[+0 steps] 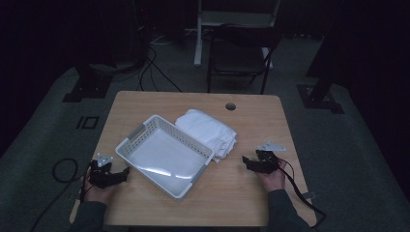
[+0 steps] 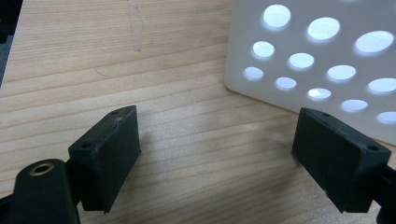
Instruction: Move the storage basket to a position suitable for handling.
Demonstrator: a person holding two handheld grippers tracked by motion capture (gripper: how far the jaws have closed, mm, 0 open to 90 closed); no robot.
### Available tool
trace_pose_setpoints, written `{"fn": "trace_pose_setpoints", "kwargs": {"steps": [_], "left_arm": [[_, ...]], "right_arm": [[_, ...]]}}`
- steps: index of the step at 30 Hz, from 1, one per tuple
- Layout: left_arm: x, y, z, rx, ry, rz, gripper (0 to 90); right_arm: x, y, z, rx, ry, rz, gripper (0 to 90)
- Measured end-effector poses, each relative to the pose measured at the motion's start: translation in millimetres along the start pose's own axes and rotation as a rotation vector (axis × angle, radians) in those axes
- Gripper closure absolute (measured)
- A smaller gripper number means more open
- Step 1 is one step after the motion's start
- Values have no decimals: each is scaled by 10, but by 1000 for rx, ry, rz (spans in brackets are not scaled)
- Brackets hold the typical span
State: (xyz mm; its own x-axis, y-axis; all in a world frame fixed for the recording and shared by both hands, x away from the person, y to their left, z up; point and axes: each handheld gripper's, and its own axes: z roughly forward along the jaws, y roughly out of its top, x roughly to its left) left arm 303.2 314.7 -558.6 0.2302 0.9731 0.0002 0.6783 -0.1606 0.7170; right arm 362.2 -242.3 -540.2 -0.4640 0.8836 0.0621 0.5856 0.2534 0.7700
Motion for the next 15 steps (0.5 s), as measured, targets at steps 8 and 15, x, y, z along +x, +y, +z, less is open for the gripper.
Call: {"fn": "trace_pose_setpoints", "kwargs": {"steps": [8,15], "left_arm": [[-1,-1,1,-1,0,0,147],[-1,-1,1,-1,0,-1,147]], "right_arm": [[185,367,41,-72,39,10,246],[272,655,157,-121,53,41,187]]}}
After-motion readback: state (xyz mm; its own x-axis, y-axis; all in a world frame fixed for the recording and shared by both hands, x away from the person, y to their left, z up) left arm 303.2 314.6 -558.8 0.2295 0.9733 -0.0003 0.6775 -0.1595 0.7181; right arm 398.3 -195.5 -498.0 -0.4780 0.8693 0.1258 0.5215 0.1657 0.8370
